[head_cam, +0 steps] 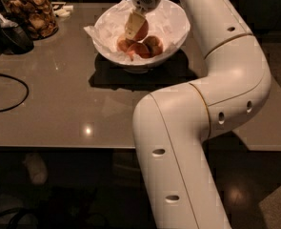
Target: Pick apple from white bowl
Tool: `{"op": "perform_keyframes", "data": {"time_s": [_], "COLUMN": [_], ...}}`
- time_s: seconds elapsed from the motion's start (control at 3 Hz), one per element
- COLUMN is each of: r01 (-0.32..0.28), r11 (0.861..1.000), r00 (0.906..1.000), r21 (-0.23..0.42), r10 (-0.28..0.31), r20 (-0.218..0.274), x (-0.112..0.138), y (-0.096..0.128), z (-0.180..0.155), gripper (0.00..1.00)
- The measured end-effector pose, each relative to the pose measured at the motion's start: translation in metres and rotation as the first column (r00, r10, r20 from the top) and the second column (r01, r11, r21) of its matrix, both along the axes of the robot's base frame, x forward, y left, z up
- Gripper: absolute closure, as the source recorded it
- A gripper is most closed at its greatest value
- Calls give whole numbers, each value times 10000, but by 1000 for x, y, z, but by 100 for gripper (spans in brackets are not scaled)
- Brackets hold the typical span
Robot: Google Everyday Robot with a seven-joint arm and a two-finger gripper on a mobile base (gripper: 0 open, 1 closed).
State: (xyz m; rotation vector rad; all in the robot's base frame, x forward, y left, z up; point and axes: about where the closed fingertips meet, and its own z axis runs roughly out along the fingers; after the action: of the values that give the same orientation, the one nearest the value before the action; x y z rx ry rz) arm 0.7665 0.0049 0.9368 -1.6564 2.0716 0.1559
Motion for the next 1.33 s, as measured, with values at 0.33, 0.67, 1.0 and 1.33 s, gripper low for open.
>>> {"op": "perform_keyframes", "data": {"time_s": [0.33, 0.67, 1.0, 1.33], "r01": [363, 635, 744, 772], "r11": [9992, 9977, 9967, 9958], "r00": [9993, 9980, 9972, 9969], "r21": [-143, -224, -317, -489], "r10": [-363, -636, -745, -762], "r20": [-37, -51, -24, 211], "x": [-8, -16, -23, -28], "y": [4, 7, 11, 16], "z": [16, 30, 41, 57], "gripper": [100, 100, 100, 100]}}
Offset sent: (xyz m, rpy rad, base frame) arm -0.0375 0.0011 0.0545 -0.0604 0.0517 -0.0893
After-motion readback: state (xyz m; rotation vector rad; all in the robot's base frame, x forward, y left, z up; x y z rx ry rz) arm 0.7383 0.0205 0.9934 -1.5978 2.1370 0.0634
